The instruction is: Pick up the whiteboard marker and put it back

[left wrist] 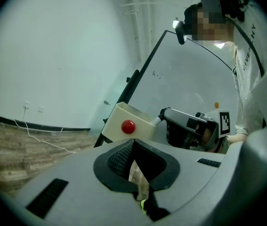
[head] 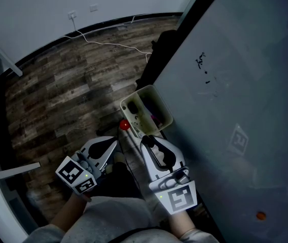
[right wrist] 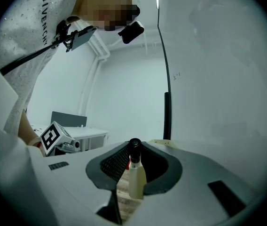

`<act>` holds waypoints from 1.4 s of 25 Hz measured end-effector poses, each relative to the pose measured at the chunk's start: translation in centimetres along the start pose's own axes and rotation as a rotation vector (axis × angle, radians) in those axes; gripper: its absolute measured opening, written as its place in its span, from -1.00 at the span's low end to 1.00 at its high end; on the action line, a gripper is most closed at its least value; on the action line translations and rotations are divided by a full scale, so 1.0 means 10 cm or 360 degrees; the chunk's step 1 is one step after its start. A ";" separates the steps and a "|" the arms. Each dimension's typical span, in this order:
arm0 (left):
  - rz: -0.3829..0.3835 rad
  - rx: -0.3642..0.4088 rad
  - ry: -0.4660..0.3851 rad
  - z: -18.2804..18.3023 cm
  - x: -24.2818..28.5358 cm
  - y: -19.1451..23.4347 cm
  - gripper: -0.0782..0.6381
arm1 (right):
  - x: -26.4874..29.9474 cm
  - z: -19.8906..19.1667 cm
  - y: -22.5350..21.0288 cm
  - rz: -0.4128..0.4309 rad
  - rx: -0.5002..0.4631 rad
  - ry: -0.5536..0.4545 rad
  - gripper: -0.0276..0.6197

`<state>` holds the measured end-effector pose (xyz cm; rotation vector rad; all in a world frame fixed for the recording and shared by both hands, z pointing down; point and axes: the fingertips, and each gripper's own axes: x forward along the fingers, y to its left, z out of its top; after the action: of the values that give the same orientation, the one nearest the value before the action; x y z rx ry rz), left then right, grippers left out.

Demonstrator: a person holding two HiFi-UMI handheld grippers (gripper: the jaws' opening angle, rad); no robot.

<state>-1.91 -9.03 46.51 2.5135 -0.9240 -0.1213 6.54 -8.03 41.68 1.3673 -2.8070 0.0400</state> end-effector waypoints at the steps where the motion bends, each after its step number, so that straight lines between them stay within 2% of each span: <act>1: -0.0001 0.0001 0.0000 0.00 0.00 0.00 -0.74 | -0.01 -0.01 0.00 -0.0004 0.0001 0.0003 -0.65; 4: -0.0012 0.0010 -0.0004 0.02 0.01 -0.02 -0.74 | 0.04 0.06 0.02 -0.0004 -0.0039 0.0019 -0.65; 7: -0.0031 0.0026 -0.0004 0.03 0.03 -0.06 -0.74 | 0.20 0.31 0.08 0.0001 -0.0138 0.0038 -0.65; 11: -0.0062 0.0034 -0.0003 0.05 0.07 -0.13 -0.74 | 0.20 0.30 0.11 -0.0018 -0.0200 0.0087 -0.65; 23: -0.0146 0.0041 0.0012 0.05 0.19 -0.34 -0.74 | 0.13 0.33 0.05 -0.0057 -0.0147 0.0064 -0.65; 35: -0.0149 0.0035 0.0011 0.04 0.17 -0.39 -0.74 | 0.09 0.34 0.04 -0.0072 -0.0115 0.0049 -0.62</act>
<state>1.63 -7.66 44.51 2.5766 -0.8092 -0.1324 5.66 -8.59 38.29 1.4011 -2.7234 -0.0402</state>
